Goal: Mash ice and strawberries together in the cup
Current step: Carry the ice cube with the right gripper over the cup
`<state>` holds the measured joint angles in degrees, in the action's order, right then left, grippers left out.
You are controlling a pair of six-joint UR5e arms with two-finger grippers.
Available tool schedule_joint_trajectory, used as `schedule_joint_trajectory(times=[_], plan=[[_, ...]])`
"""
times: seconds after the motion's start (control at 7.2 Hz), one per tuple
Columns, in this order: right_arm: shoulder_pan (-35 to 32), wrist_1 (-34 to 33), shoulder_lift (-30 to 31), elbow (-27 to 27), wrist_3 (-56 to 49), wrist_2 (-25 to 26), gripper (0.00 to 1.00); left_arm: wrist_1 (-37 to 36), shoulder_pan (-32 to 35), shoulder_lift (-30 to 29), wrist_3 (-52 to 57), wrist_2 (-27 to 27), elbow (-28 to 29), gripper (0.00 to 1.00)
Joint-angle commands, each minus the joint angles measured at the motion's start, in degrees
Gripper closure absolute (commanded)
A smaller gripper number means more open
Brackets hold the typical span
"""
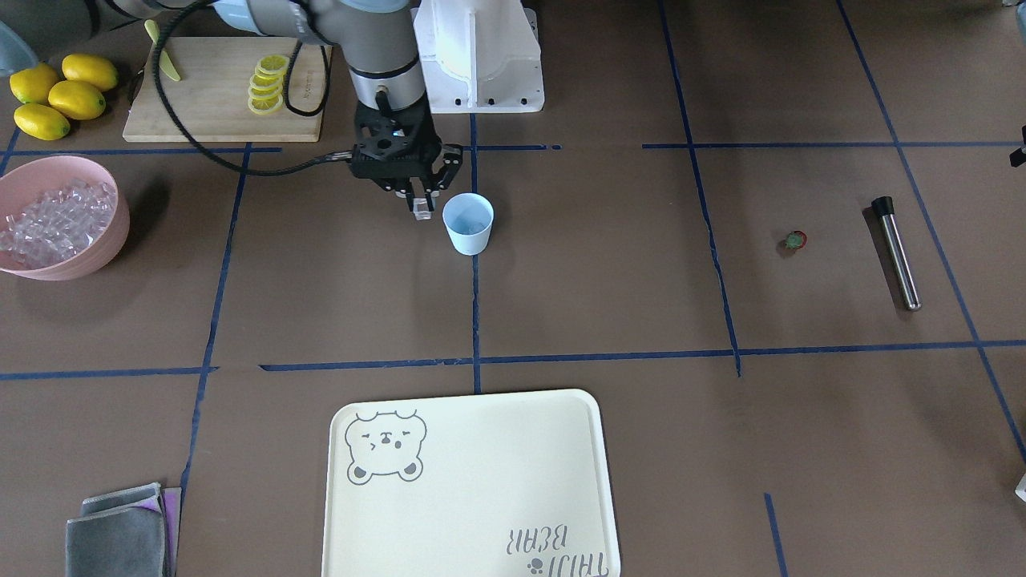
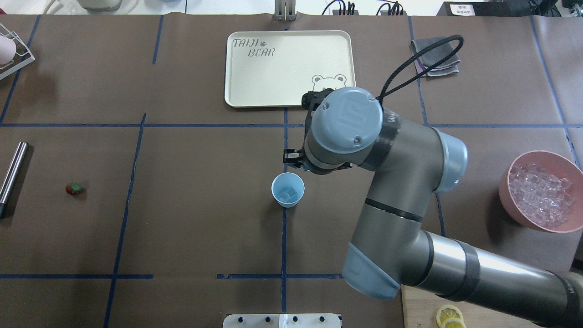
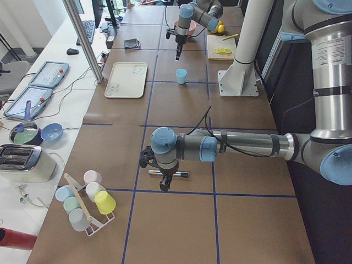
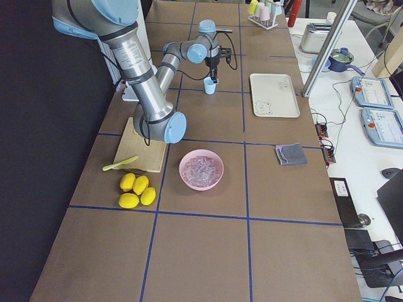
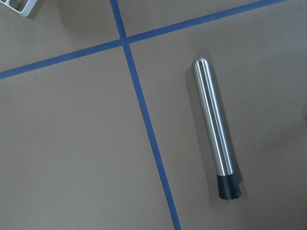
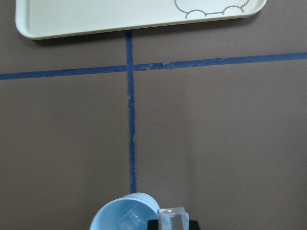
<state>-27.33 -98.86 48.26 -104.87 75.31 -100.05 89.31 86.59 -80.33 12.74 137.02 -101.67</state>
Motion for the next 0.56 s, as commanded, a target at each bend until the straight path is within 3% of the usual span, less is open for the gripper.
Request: schedule_joint_trajectory(times=[0.0,0.28,0.42], plan=[[2.8,-0.28,-3.79,3.97,2.56,2.32,0.97,-0.01,-0.02,0.0,-0.08,0.0,0.07,0.0],[4.03,-0.28,-3.44,4.14,2.56,2.41,0.9,-0.01,-0.01,0.09,-0.08,0.0,0.07,0.0],[4.03,-0.19,-3.44,4.49,2.56,2.41,0.28,-0.1,-0.02,0.09,0.0,0.0,0.07,0.0]])
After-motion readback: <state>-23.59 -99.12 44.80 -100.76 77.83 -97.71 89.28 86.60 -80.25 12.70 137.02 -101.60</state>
